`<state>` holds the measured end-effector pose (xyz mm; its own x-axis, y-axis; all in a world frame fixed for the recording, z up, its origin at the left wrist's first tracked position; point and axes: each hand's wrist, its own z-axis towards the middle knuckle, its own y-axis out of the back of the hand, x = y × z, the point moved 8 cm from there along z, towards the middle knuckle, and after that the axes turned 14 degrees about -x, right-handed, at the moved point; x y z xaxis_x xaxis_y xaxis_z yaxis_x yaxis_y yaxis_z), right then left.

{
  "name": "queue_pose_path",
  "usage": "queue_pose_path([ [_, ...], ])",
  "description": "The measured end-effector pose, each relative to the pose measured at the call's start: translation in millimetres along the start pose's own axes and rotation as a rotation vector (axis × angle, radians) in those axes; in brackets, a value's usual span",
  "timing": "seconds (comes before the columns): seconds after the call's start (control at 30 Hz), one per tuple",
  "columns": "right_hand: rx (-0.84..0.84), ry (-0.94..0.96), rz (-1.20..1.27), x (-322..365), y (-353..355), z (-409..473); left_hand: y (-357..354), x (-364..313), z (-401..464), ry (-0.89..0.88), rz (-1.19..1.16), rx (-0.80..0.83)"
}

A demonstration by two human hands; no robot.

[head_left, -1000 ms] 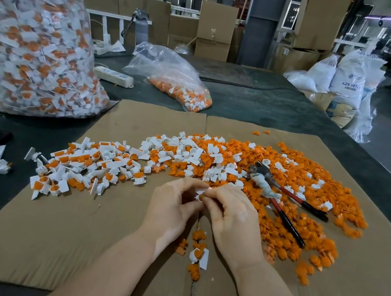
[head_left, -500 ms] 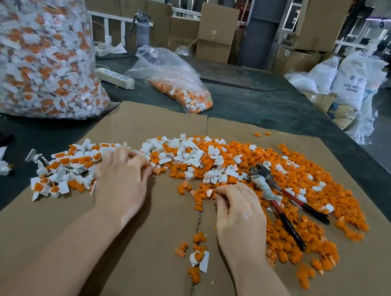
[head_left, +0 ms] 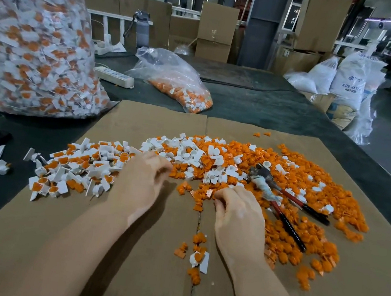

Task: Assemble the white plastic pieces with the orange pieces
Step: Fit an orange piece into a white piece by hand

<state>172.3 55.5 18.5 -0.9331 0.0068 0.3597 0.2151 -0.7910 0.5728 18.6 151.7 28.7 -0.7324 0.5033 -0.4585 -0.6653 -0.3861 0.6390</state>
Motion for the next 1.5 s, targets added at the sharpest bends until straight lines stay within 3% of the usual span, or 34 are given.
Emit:
queue_pose_path([
  [0.1, -0.003, 0.010, 0.010, 2, 1, 0, -27, -16, -13, -0.030, -0.060, 0.203],
  [0.23, -0.044, 0.042, 0.083, 6, 7, 1, -34, -15, -15, 0.066, -0.107, 0.215],
  [0.33, -0.060, 0.090, 0.143, 13, 10, 1, -34, -13, -19, 0.266, -0.381, 0.209],
  [0.43, -0.060, 0.102, 0.189, 16, 12, 2, -41, -22, -31, 0.468, -0.739, 0.317],
  [0.5, -0.028, 0.069, 0.226, 14, 10, 1, -45, -28, -37, 0.510, -0.813, 0.394],
  [0.6, 0.005, 0.017, 0.235, 8, 6, 0, -48, -32, -37, 0.483, -0.788, 0.432],
  [0.67, -0.002, 0.000, 0.215, 6, 5, 0, -44, -27, -27, 0.438, -0.709, 0.332],
  [0.77, -0.028, -0.023, 0.188, 4, 6, 1, -34, -15, -6, 0.277, -0.296, 0.128],
  [0.87, -0.060, -0.022, 0.184, 3, 8, 2, -43, -18, 1, 0.011, 0.111, 0.185],
  [0.93, -0.068, -0.030, 0.192, 2, 9, 3, -49, -20, -1, -0.065, 0.199, 0.238],
  [1.13, -0.087, -0.032, 0.203, 2, 10, 3, -42, -18, -2, 0.004, 0.032, 0.172],
  [1.3, -0.075, -0.066, 0.233, 1, 10, 1, -44, -22, -7, -0.021, 0.002, 0.223],
  [1.5, -0.064, -0.031, 0.211, 4, 9, 2, -32, -26, -10, 0.083, -0.150, 0.119],
])
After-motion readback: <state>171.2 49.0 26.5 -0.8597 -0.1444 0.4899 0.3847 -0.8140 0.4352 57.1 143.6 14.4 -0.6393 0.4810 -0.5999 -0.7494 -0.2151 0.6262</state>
